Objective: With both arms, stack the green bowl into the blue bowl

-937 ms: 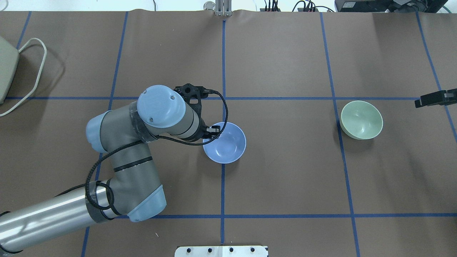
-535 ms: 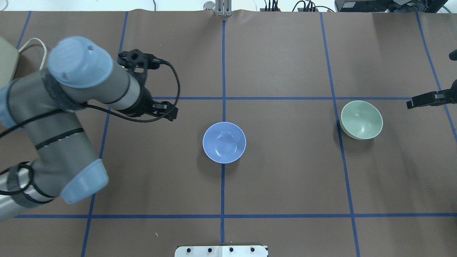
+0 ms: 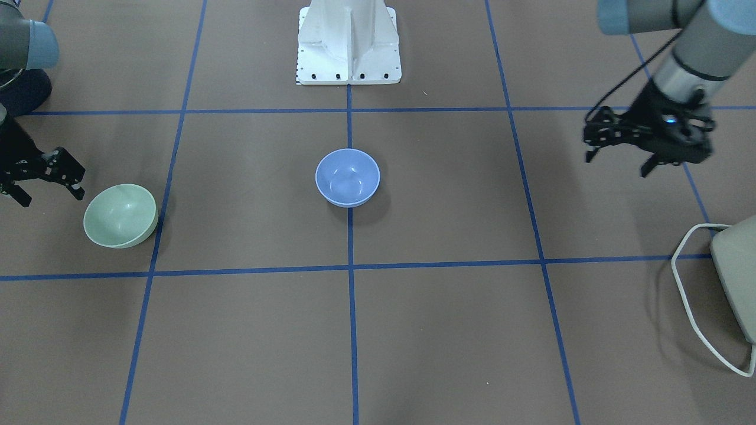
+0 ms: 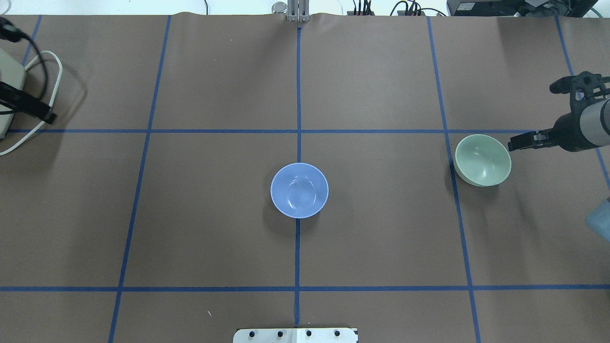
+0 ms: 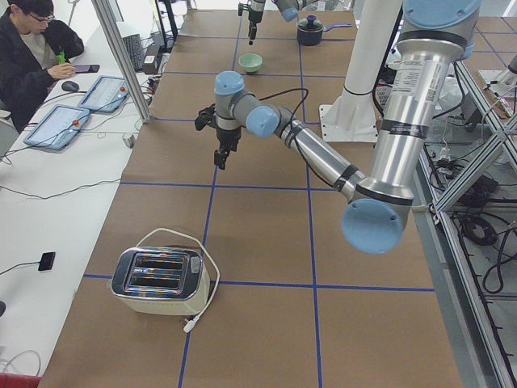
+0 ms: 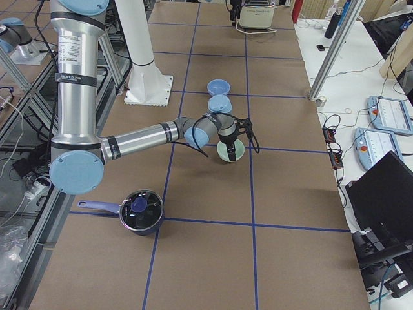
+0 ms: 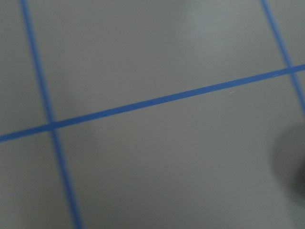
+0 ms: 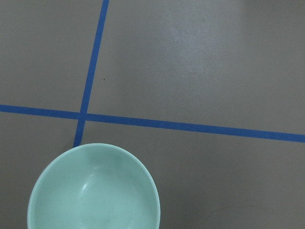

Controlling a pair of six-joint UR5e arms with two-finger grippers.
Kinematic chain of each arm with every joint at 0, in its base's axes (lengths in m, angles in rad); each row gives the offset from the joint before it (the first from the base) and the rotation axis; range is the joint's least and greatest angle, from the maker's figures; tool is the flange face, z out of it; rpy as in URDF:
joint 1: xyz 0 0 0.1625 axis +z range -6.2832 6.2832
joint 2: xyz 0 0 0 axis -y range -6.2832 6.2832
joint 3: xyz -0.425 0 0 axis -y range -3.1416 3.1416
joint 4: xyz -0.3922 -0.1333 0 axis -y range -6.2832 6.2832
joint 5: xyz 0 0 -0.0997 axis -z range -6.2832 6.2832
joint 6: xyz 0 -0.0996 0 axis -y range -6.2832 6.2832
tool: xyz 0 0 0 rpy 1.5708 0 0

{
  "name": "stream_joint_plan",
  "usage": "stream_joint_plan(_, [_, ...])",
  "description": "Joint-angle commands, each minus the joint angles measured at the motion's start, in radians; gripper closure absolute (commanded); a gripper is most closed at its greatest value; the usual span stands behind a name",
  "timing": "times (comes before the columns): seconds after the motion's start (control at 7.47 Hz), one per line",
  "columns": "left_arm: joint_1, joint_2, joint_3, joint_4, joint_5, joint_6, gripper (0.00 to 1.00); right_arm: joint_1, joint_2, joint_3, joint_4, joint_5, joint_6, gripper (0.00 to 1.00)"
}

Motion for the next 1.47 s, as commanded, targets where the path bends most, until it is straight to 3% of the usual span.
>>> stream_joint_plan(0.0, [-0.306,0.129,0.155,-0.007,-0.075,0.488,0.02,-0.014,0.05,-0.053,-0.003,0.0,-0.008,0.03])
stream_joint_plan(0.27, [-0.467,0.138,0.34,-0.003,-0.075,0.802,0.02,-0.015,0.099,-0.106,-0.006,0.006,-0.01,0.13])
stream_joint_plan(0.67, [-0.491,0.187,0.343,-0.007,-0.075,0.803,0.02,-0.041,0.131,-0.165,-0.001,0.006,-0.01,0.5])
stream_joint_plan(0.8, [-0.491,0.187,0.343,-0.007,-0.075,0.803,0.02,-0.047,0.119,-0.163,0.0,0.006,-0.01,0.5])
stream_joint_plan(1.34, [-0.491,0.19,0.347,-0.008,-0.077,0.805,0.02,-0.057,0.089,-0.156,0.0,0.014,-0.011,0.72])
